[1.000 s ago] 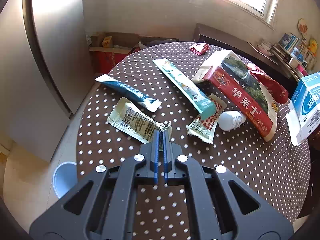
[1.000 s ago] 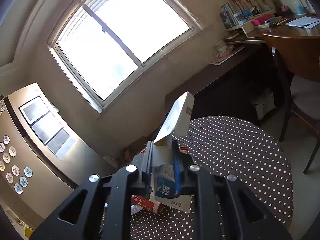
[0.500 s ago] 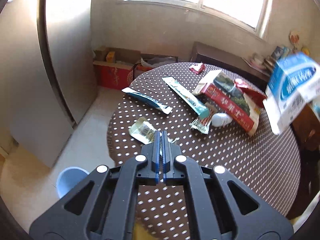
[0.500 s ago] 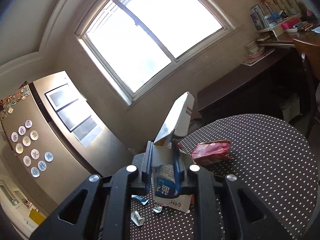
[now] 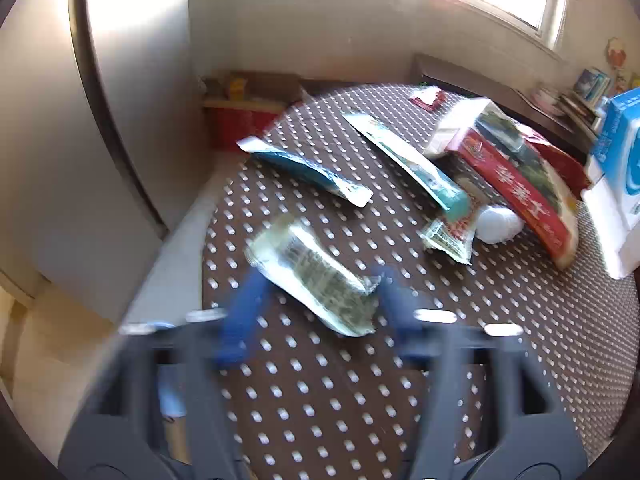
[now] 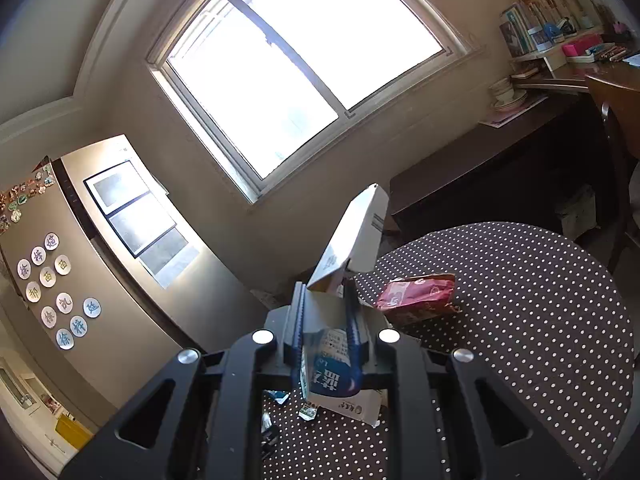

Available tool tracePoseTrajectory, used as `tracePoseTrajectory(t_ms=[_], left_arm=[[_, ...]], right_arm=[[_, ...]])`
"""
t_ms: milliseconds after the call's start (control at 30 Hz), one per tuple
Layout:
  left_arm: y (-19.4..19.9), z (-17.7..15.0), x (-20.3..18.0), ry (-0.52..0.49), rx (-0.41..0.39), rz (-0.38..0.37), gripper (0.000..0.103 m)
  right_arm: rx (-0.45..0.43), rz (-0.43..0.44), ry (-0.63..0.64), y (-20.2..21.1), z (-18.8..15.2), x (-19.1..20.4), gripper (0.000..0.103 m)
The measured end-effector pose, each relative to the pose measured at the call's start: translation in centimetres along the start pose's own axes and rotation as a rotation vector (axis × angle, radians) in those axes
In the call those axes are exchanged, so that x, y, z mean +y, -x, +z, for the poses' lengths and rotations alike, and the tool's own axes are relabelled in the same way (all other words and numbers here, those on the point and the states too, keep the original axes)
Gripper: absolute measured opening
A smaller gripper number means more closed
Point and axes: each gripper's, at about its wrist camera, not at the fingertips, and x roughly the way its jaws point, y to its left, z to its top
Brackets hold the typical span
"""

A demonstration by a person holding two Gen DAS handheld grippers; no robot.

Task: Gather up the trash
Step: 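Grasp the crumpled snack wrapper with the left tool while the right holds the box, then carry both items over the blue bin and open both tools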

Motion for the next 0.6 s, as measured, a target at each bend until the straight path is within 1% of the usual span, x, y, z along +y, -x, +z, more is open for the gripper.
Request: tracePoseTrajectory(t_ms=[33,67,100,200,267,300,500,600], left_arm=[[0.0,0.2,0.2,0.011,0.005,-0.021,0.03],[0.2,0.2,0.5,0.023,0.006,-0.047,0.02],[0.7,0.2,0.8,0.034,-0.005,-0.07,0.015],[1.8,0.1,1.9,0.047,-0.027,-0.04,0.014],[2.5,-0.1,2.6,0.058,-0.035,-0.038,0.014],[3.0,-0.3,3.3,0.068,-0.044,-0.02,0.014],[5.6,-1.5,7.2,0.112,-0.075,0.022,0.014],[7.5,-2.3,9.5,0.125,-0.1,0.072,0.014]], right_arm=[[0.001,-0.002,0.003,-0.1,0.0,0.0,0.018],[0.004,-0.002,0.005,-0.3,0.0,0.1,0.018],[0.008,0.001,0.007,-0.5,-0.1,0.2,0.018],[0.036,0.023,0.015,-1.7,-0.7,1.1,0.018],[0.058,0.047,0.023,-2.5,-1.3,1.9,0.018],[0.069,0.06,0.029,-3.0,-1.6,2.5,0.018],[0.153,0.164,0.074,-6.2,-4.2,7.1,0.018],[0.199,0.216,0.098,-7.6,-5.6,9.6,0.018]])
